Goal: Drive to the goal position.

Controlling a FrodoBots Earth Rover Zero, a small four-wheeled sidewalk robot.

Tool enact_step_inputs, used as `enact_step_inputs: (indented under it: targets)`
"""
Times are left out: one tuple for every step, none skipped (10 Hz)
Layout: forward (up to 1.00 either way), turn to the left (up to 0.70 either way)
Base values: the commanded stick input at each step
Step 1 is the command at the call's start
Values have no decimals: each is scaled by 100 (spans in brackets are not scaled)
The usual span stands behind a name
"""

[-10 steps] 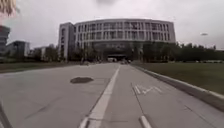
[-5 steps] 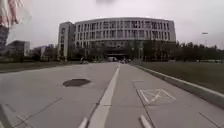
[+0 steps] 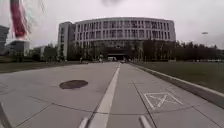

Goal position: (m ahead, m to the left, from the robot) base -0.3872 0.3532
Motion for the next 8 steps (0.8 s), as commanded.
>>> enact_step_inputs:
  targets:
    - [0,0]
    - [0,0]
    - [0,0]
    - [0,-57]
    - [0,-96]
    - [0,-100]
    - [0,-100]
    - [0,-100]
